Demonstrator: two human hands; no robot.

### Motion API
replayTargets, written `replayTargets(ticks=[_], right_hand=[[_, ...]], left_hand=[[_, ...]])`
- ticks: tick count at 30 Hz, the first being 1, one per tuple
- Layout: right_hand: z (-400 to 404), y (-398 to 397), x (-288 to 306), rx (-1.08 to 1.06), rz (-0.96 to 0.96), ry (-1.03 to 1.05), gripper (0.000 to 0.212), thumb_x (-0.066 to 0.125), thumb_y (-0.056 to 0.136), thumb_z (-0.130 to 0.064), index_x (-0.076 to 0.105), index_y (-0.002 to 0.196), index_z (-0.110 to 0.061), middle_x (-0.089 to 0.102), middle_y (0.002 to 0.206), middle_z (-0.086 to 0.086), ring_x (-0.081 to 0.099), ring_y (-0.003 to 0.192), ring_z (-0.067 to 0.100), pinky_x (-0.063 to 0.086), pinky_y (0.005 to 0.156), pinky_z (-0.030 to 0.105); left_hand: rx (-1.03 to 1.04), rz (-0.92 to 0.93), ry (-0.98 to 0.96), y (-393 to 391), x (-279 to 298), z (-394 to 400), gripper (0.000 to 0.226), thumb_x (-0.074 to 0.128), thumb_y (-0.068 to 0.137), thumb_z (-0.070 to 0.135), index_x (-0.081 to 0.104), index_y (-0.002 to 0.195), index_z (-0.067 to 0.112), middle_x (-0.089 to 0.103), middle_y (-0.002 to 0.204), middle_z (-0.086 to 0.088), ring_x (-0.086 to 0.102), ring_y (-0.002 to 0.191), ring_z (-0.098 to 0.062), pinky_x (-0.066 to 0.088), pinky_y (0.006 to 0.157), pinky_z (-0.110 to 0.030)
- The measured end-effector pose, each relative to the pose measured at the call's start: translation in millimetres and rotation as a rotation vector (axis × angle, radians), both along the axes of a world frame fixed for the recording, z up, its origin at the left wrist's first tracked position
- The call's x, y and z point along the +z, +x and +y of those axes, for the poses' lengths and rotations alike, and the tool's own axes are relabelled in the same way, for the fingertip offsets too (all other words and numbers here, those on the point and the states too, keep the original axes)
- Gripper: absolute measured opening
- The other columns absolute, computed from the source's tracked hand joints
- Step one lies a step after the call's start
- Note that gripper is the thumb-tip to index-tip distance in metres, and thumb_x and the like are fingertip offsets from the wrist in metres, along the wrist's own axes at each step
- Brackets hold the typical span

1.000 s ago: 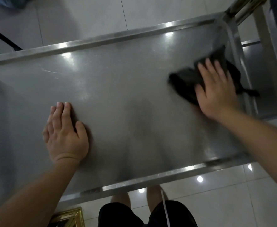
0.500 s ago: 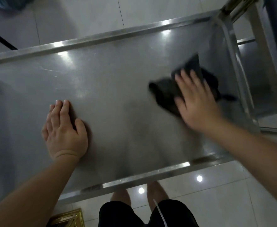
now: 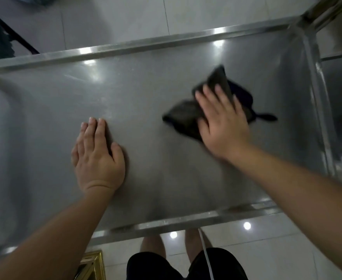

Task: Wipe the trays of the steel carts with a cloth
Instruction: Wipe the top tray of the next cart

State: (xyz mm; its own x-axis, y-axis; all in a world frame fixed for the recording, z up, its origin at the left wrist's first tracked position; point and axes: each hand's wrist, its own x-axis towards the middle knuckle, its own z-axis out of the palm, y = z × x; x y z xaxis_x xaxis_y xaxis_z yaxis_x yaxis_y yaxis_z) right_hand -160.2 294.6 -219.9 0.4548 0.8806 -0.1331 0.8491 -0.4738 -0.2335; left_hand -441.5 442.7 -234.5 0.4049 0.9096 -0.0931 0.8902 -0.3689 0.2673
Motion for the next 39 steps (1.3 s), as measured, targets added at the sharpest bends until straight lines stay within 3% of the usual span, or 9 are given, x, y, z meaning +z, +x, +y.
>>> replayTargets(ticks=[5,9,12,16,19,22,29,34,39], right_hand=[[146,68,-3,-0.155,0.021,-0.055,0.067,0.024,0.106,-0.048,0.008,0.168,-0.029,0.000,0.176,-0.008,-0.005,0.162,0.020,-0.001,0.129,0.051],[161,55,-3,-0.188,0.034,-0.059,0.067,0.023,0.108,-0.047,0.003,0.168,-0.025,-0.004,0.176,-0.004,-0.008,0.162,0.022,-0.002,0.129,0.051],[120,5,-2,-0.101,0.057,-0.044,0.068,0.027,0.106,-0.049,0.011,0.168,-0.026,0.004,0.176,-0.006,-0.001,0.162,0.020,0.004,0.130,0.052],[1,-111,2,-0.022,0.036,0.023,0.067,0.041,0.106,-0.040,0.023,0.167,-0.021,0.017,0.174,-0.003,0.010,0.162,0.023,0.016,0.127,0.056],[-95,-193,7,0.102,0.034,-0.052,0.068,0.047,0.104,-0.039,0.026,0.166,-0.021,0.018,0.174,-0.002,0.017,0.160,0.024,0.029,0.120,0.060],[-123,-219,9,0.142,0.076,-0.107,0.069,0.049,0.100,-0.041,0.031,0.164,-0.024,0.023,0.173,-0.005,0.024,0.159,0.022,0.031,0.118,0.058],[52,-139,-1,-0.051,0.015,0.003,0.067,0.042,0.100,-0.041,0.031,0.165,-0.024,0.025,0.172,-0.005,0.018,0.160,0.021,0.020,0.126,0.055],[204,-63,-6,-0.130,0.081,-0.074,0.067,0.025,0.105,-0.047,0.010,0.168,-0.029,0.002,0.176,-0.009,-0.004,0.162,0.018,0.003,0.129,0.052],[203,-75,-5,-0.099,0.092,-0.062,0.066,0.028,0.107,-0.048,0.011,0.168,-0.028,0.004,0.176,-0.007,-0.002,0.162,0.019,0.004,0.129,0.050]], left_hand=[[0.009,0.008,0.014,1,-2,0,0.069,0.040,0.099,0.044,0.028,0.165,0.028,0.024,0.174,0.002,0.013,0.161,-0.017,0.012,0.127,-0.042],[0.013,0.005,0.011,-1,0,1,0.070,0.040,0.098,0.043,0.029,0.165,0.028,0.024,0.174,0.003,0.013,0.161,-0.016,0.011,0.127,-0.041],[0.008,0.012,-0.003,0,4,0,0.070,0.040,0.098,0.042,0.029,0.165,0.027,0.023,0.174,0.002,0.013,0.161,-0.017,0.011,0.128,-0.041],[0.003,0.021,-0.024,2,7,0,0.071,0.040,0.098,0.042,0.029,0.166,0.026,0.023,0.174,0.002,0.012,0.161,-0.017,0.009,0.128,-0.039],[0.003,0.015,-0.026,1,6,0,0.071,0.041,0.097,0.040,0.030,0.166,0.024,0.024,0.174,0.000,0.013,0.161,-0.019,0.009,0.128,-0.040],[0.005,0.010,-0.012,2,6,-1,0.071,0.042,0.097,0.039,0.032,0.165,0.022,0.026,0.173,0.000,0.015,0.161,-0.019,0.010,0.128,-0.040],[-0.012,0.006,-0.027,0,3,0,0.069,0.041,0.099,0.039,0.032,0.165,0.021,0.026,0.173,0.000,0.016,0.161,-0.019,0.009,0.129,-0.039],[-0.022,0.022,-0.063,0,2,1,0.069,0.037,0.101,0.039,0.024,0.168,0.024,0.018,0.176,0.003,0.005,0.162,-0.015,-0.001,0.130,-0.035],[-0.029,0.012,-0.089,-2,4,2,0.070,0.042,0.103,0.036,0.021,0.168,0.024,0.015,0.176,0.004,0.003,0.162,-0.014,-0.003,0.129,-0.034]])
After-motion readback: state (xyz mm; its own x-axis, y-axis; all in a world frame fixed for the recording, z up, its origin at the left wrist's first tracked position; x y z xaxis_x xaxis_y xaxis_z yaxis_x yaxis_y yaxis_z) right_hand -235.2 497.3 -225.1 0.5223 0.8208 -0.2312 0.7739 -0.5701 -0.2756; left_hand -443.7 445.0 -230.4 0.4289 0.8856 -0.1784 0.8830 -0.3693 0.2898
